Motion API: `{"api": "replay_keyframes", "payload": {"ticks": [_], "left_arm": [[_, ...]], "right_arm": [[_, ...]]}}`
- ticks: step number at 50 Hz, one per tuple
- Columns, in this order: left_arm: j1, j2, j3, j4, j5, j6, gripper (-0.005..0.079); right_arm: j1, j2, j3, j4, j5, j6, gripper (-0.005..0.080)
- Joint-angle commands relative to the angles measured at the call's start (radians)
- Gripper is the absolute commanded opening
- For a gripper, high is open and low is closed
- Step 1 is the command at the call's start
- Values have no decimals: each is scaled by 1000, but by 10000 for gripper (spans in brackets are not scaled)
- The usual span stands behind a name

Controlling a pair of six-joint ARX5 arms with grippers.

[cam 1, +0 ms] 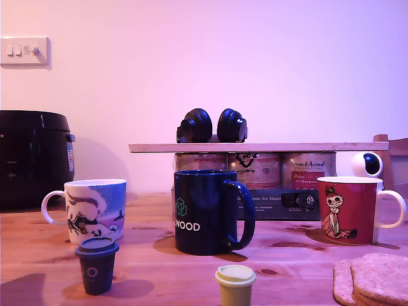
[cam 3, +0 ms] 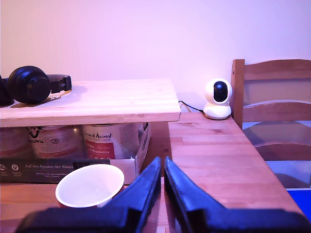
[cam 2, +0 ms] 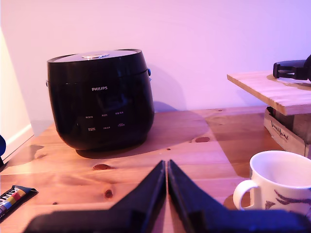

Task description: Pick up the red coffee cup and place it on the shelf behind you

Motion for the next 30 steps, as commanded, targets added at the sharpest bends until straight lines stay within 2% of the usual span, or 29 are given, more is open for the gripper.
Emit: {"api": "replay_keyframes", "payload": {"ticks": [1,17,26,30], "left_arm": [[54,-14,-16,47,181,-177,-20],[54,-14,-16,53,183,-177,-20],[54,-14,5,114,243,-207,-20],[54,-14,38,101,267,-247,-20]], "right_arm": [[3,-6,56,56,-60,160,-12],[3,-6,57,72,-63,163,-12],[4,-6,92,66,-73,164,-12],[4,-5,130,23,-121,164,-12]]}}
